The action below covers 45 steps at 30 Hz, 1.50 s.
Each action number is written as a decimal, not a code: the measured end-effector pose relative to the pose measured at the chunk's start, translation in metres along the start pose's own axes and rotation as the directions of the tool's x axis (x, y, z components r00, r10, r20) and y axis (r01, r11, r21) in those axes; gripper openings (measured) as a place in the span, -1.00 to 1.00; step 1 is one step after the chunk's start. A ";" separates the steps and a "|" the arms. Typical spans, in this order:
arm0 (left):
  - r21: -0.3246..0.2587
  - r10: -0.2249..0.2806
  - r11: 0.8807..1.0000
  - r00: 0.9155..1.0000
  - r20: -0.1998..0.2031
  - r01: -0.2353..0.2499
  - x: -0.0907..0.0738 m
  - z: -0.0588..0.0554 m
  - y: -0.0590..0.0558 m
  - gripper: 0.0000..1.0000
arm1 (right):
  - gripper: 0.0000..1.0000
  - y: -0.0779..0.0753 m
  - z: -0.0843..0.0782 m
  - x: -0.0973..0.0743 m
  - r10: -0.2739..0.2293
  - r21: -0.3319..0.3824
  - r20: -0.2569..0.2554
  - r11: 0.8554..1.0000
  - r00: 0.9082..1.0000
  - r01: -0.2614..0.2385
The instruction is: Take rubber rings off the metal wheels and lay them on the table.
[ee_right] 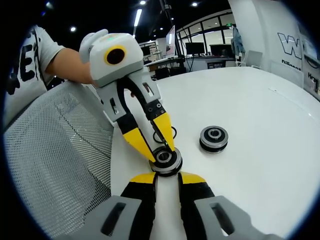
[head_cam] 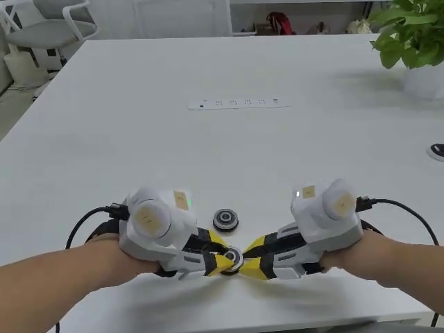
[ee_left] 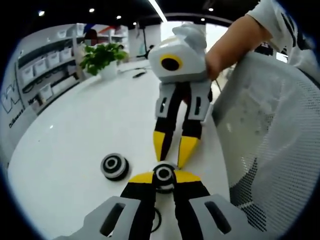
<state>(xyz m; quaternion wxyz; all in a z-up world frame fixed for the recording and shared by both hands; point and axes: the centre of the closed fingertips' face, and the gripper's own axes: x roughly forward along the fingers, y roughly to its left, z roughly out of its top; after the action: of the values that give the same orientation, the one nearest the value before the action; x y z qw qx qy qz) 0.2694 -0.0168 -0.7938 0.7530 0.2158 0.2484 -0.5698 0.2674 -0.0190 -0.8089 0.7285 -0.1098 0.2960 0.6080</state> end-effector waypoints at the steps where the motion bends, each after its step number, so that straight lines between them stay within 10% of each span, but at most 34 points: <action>1: -0.001 0.001 1.000 1.000 0.002 -0.001 0.000 0.000 0.000 -0.73 | -0.74 0.000 0.000 0.000 0.003 0.005 0.002 1.000 1.000 -0.003; 45: -0.009 0.025 1.000 1.000 0.013 -0.025 -0.001 0.001 0.001 -0.74 | -0.79 0.001 -0.001 -0.001 -0.008 0.009 -0.008 1.000 1.000 0.008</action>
<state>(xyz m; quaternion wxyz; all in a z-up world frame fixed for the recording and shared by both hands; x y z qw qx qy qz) 0.2704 -0.0162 -0.7928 0.7626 0.2119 0.2430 -0.5608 0.2661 -0.0202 -0.8094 0.7303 -0.1102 0.3009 0.6033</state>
